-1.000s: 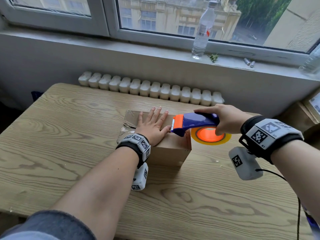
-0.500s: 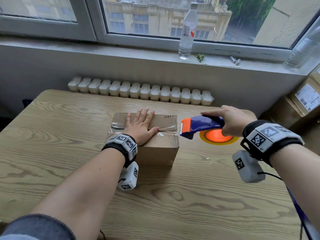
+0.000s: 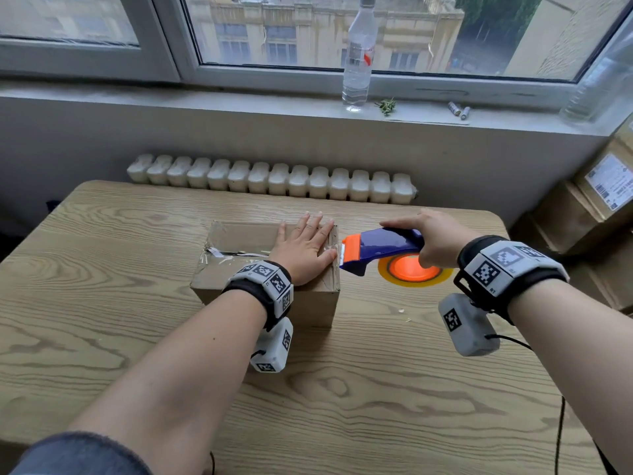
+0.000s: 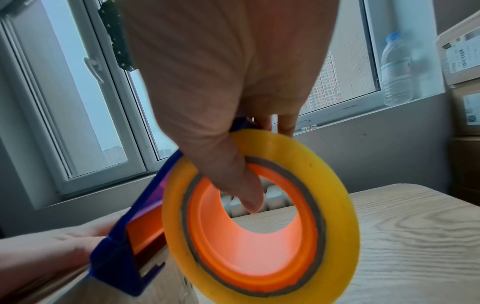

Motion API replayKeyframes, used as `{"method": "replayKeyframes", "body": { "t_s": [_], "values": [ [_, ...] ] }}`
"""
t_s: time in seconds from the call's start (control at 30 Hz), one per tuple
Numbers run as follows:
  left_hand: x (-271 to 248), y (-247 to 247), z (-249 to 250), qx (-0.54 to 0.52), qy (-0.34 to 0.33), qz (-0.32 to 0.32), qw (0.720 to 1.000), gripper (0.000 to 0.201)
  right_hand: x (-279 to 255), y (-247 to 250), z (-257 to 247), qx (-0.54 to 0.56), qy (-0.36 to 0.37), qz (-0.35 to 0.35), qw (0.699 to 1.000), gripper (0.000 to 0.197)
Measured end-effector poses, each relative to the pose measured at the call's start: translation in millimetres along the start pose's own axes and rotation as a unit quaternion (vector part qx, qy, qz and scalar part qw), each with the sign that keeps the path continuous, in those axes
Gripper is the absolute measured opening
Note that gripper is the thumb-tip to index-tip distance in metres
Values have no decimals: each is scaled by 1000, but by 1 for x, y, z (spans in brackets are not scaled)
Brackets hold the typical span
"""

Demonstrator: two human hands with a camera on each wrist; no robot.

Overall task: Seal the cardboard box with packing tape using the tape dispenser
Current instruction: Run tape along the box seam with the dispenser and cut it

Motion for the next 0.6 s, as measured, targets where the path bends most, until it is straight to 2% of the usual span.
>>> {"method": "replayKeyframes", "body": {
  "t_s": [0.1,0.23,0.37,0.6],
  "values": [
    [1,9,2,-8,-9,-23,1000,70,3,-3,4,10,-4,-10,1000,91],
    [4,23,2,-18,-16,-97,995,94,7,-8,6,21,-1,-19,1000,93],
    [5,27,6,9,-9,-123,992,104,10,-10,10,18,0,-20,1000,92],
    [7,26,15,26,12,-102,994,90,9,-23,22,49,-3,-6,999,86]
  ]
}}
Point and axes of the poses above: each hand's wrist, its own x-axis towards the middle knuckle, its own y-axis out of the back of the hand, z = x × y, the point moved 1 cm from there along x, towards the middle knuckle, and after that the axes turned 6 degrees about x, right-handed, at the moved point
